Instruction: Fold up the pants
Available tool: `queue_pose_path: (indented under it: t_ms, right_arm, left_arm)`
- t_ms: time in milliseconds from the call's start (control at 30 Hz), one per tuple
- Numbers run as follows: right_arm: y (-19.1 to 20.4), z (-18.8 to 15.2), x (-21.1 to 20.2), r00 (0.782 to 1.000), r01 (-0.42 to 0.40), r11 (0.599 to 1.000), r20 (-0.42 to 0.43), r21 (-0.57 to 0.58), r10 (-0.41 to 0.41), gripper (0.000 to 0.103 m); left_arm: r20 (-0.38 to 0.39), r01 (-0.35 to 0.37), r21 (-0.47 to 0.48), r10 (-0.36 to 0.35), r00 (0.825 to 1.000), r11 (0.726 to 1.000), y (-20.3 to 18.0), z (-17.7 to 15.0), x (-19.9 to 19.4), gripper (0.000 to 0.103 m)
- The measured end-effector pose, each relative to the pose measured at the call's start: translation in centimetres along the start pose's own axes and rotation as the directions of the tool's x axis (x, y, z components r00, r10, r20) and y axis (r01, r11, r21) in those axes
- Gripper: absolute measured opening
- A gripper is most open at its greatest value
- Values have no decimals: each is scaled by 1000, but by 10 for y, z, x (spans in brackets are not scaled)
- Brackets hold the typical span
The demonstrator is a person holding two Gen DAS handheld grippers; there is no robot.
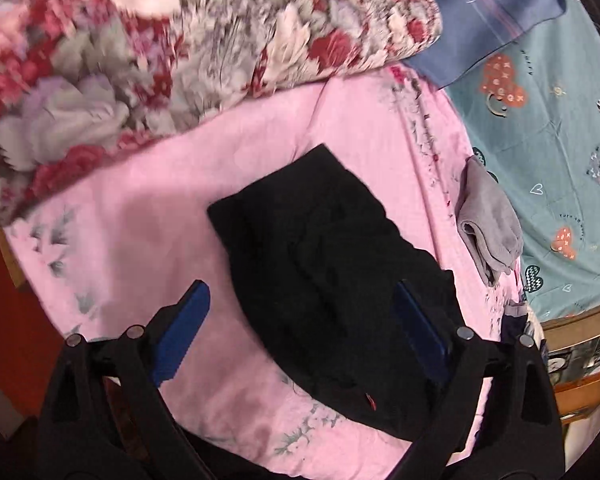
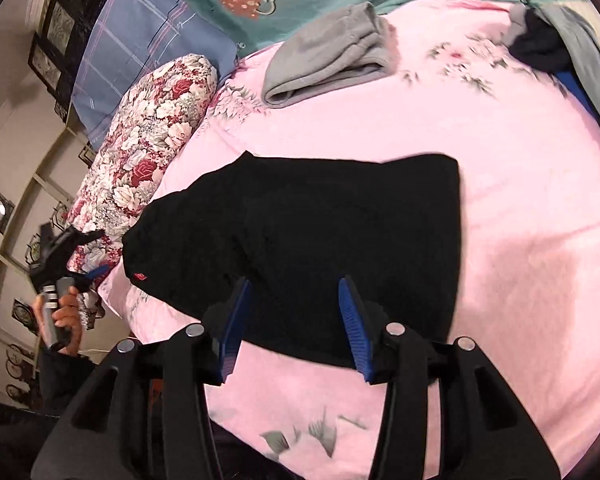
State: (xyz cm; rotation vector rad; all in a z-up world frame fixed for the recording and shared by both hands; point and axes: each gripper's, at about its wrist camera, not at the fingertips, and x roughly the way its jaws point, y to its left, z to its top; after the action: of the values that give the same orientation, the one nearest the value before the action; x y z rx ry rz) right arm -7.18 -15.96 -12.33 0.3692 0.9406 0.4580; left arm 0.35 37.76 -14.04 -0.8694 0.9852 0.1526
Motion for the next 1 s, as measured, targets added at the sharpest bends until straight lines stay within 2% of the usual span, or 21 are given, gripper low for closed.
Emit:
queue_pose_path:
  t_ms: [100,167,233,367,400,433,467,500,600,700,867,1000]
  right_arm:
    - [-10,-5,-10,1000,3,1000,12,17,-4,46]
    - [-15,-7,-16,1000,8,999,27,34,-9,46]
    - [-20,-8,-18,999,8,999,37,52,-10,46]
    - [-24,-10,-15,1000,1,997,25,75,-3,46]
    - [-23,-9,-13,1000,-2,997,21,74,1,46]
    - [-22,-9,-11,1000,0,998,16,70,-1,46]
    - [-19,-9,-9,1000,3,998,9,63,-4,46]
    - [-18,-10,-8,1000,7,998,3,57,-8,46]
    - [-15,-10,0,999,27,998,-23,50,-26,46]
    - [-11,-6,15,996,51,997,-70,51,-48,46]
    - [27,22,51,987,77,996,-140,-50,-83,46]
    - [70,48,94,980,43,989,-186,-145,-70,46]
  left_arm:
    - [-85,31,-23,-33,996,999,4,7,29,93]
    - [-72,32,2,-32,997,999,1,11,34,94]
    - [-90,58,15,-57,994,998,-4,18,43,101]
    - [-80,74,-4,-74,994,997,-8,32,55,101]
    - [-62,48,2,-48,997,999,-10,30,55,80]
    - [-61,4,21,-3,998,1000,-13,28,57,23]
    - [-79,-18,42,21,997,999,-13,24,63,21]
    - [-66,-15,36,17,998,999,-10,22,63,21]
    - [55,-3,63,0,998,998,-12,6,43,20]
    - [123,101,115,-115,986,988,-24,-5,12,20]
    - [151,183,239,-222,963,954,-61,-14,-16,20]
    - [107,234,315,-279,954,920,-97,-20,-17,20]
